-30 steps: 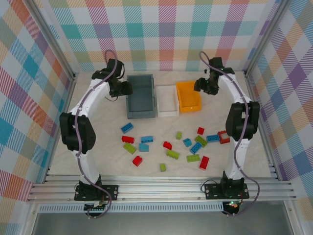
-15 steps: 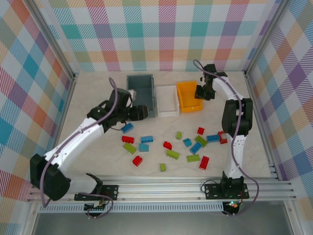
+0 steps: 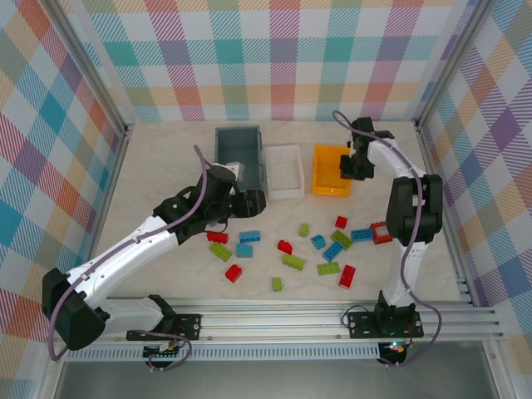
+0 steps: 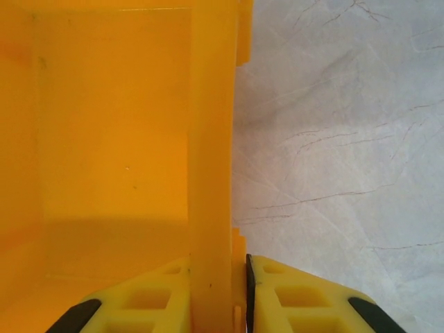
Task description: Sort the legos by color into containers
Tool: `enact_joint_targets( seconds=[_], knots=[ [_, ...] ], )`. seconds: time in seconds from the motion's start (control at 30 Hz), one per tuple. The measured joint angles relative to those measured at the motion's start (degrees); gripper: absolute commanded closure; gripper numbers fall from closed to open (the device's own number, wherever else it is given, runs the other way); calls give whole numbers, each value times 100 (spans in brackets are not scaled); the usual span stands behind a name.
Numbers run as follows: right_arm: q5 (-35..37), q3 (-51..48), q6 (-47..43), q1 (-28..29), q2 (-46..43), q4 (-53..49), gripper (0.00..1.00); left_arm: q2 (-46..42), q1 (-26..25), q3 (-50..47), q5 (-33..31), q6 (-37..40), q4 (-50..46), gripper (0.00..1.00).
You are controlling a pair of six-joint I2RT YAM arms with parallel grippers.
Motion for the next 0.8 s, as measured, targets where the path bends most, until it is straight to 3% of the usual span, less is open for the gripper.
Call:
enact_joint_targets(
  seconds=[0.1, 0.17, 0.3, 0.47, 0.53, 0.67, 0.8],
  knots=[
    [-9, -31, -85, 0, -44, 44, 53, 94, -90, 0, -33, -4, 9, 34],
    [-4, -31, -114, 0, -76, 74, 47, 164, -142, 4, -50, -20, 9, 34],
    [203, -153, -13, 0, -315, 105, 46, 289, -350, 59, -138, -24, 37, 34],
    [800, -1043, 820, -116, -1858, 114, 45, 487, -1010, 92, -310, -74, 363, 34],
    [807, -1694, 1384, -417, -2798, 210, 45, 634, -1377, 92, -437, -107, 595, 34],
    [566, -3322, 2494, -1558, -4474, 308, 45, 1060, -2124, 125, -787, -129, 1132, 34],
    [173, -4636, 3042, -2291, -4913, 293, 40, 1473, -2721, 175, -1158, -133, 1596, 34]
  ],
)
